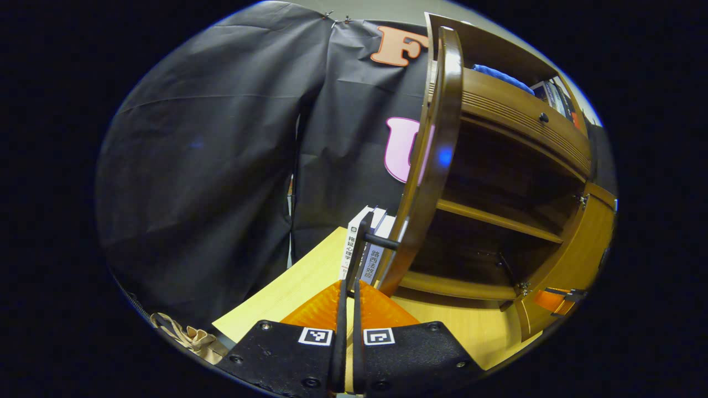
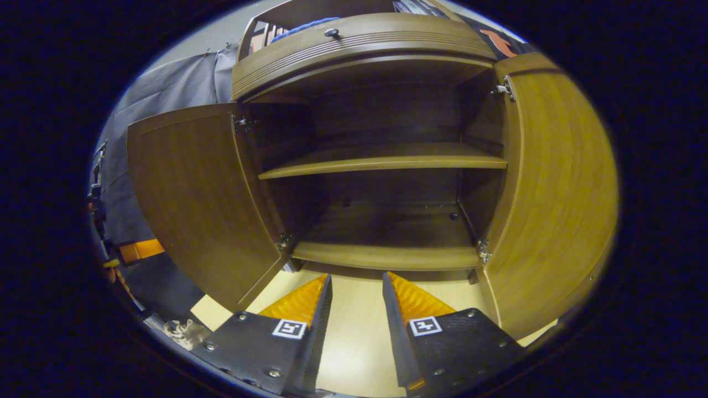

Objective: Open the right door of the double-door shoe cabinet with the right hand, and open the left door with the left hand.

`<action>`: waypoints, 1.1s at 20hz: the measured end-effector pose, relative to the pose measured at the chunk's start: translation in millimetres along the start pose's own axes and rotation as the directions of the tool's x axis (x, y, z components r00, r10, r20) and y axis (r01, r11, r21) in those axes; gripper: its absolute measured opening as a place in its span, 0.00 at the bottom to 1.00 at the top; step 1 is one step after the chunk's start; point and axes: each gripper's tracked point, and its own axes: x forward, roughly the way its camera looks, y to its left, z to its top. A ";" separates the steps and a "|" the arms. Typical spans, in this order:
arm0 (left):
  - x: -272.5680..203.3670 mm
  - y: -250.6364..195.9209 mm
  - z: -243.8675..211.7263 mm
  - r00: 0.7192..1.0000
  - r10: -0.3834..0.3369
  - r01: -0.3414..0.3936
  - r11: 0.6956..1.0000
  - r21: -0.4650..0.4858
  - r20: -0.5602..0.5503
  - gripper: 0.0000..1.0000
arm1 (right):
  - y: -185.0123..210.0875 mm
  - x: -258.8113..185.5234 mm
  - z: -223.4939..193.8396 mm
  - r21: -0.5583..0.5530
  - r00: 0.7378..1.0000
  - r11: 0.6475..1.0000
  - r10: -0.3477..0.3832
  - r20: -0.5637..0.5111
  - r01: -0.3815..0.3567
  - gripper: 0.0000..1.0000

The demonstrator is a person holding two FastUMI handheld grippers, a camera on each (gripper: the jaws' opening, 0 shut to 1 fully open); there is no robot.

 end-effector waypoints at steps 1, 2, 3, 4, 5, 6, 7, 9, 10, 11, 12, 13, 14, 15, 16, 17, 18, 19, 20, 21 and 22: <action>-2.3 3.6 -0.4 1.000 0.005 -0.005 1.000 -0.014 -0.001 0.07 | 0.9 0.0 0.3 0.002 1.000 1.000 0.006 -0.001 -0.006 0.53; -4.0 4.4 -1.2 1.000 0.003 -0.003 0.999 -0.032 -0.004 0.07 | 0.8 0.1 0.2 0.005 1.000 1.000 0.010 -0.002 -0.010 0.53; -3.8 0.2 -2.2 1.000 -0.007 0.006 0.998 -0.056 -0.008 0.06 | 0.3 -0.2 0.3 0.009 1.000 1.000 0.012 -0.001 -0.012 0.53; -2.9 -0.8 -3.5 1.000 -0.012 0.011 0.998 -0.070 -0.011 0.06 | 0.7 -0.5 1.5 0.012 1.000 1.000 0.014 0.000 -0.014 0.53; -3.9 -2.8 -5.1 1.000 -0.017 0.016 0.997 -0.072 -0.015 0.07 | 0.8 -1.3 1.8 0.013 1.000 1.000 0.014 0.002 -0.014 0.53; -8.0 -7.5 -9.8 1.000 -0.022 0.021 0.998 -0.067 -0.016 0.07 | 0.7 -1.2 1.4 0.012 1.000 1.000 0.014 0.002 -0.014 0.53; -13.2 -15.5 -12.8 0.999 -0.030 0.029 0.998 -0.060 -0.018 0.07 | 0.6 -2.0 1.6 0.012 1.000 1.000 0.015 0.000 -0.015 0.53; -17.9 -25.8 -12.5 0.999 -0.047 0.047 0.998 -0.035 -0.012 0.07 | 1.8 -1.4 0.2 0.008 1.000 1.000 0.021 -0.007 -0.020 0.53; -19.6 -30.9 -9.8 0.998 -0.058 0.058 0.998 -0.020 -0.003 0.07 | 1.4 -2.2 1.0 0.006 1.000 1.000 0.021 -0.009 -0.021 0.53; -21.2 -35.8 -8.5 0.998 -0.069 0.069 0.998 -0.002 0.002 0.07 | 1.2 -2.3 1.5 0.004 1.000 1.000 0.020 -0.009 -0.020 0.53; -22.1 -40.0 -6.4 0.997 -0.076 0.076 0.997 0.018 0.007 0.06 | 1.7 -2.2 0.3 0.004 1.000 1.000 0.018 -0.008 -0.018 0.53; -23.6 -43.5 -3.8 0.996 -0.083 0.082 0.996 0.038 0.016 0.07 | 2.2 -1.9 0.3 0.004 1.000 1.000 0.019 -0.009 -0.019 0.53; -24.4 -46.3 -0.6 0.996 -0.087 0.085 0.995 0.059 0.025 0.06 | 1.7 -2.3 0.0 0.003 1.000 1.000 0.018 -0.010 -0.018 0.53; -25.6 -50.6 4.0 0.995 -0.093 0.090 0.993 0.079 0.036 0.07 | 1.1 -2.9 1.4 -0.001 1.000 1.000 0.016 -0.007 -0.016 0.53; -26.1 -55.6 9.4 0.994 -0.103 0.098 0.990 0.098 0.048 0.07 | 1.0 -2.4 1.1 -0.006 1.000 1.000 0.013 -0.002 -0.013 0.53; -26.8 -61.4 13.1 0.992 -0.115 0.107 0.987 0.116 0.060 0.06 | 0.0 -2.8 3.3 -0.011 1.000 1.000 0.007 0.005 -0.007 0.53; -27.2 -68.3 18.5 0.989 -0.130 0.119 0.984 0.134 0.073 0.06 | 0.1 -2.8 4.1 -0.015 1.000 1.000 0.003 0.014 -0.003 0.53; -28.1 -75.8 23.1 0.986 -0.146 0.132 0.980 0.151 0.084 0.00 | 0.2 -2.9 5.5 -0.019 1.000 1.000 0.000 0.019 0.000 0.53; -28.4 -83.9 28.3 0.982 -0.164 0.147 0.975 0.168 0.097 0.07 | -0.6 -4.8 6.5 -0.024 1.000 1.000 -0.004 0.031 0.005 0.48; -29.4 -91.6 34.7 0.976 -0.185 0.162 0.970 0.183 0.112 0.07 | -1.0 -4.8 10.8 -0.034 0.999 0.999 -0.010 0.047 0.011 0.53; -30.8 -99.6 40.8 0.970 -0.207 0.180 0.964 0.197 0.127 0.06 | -2.5 -4.8 14.0 -0.046 0.998 0.999 -0.016 0.066 0.019 0.53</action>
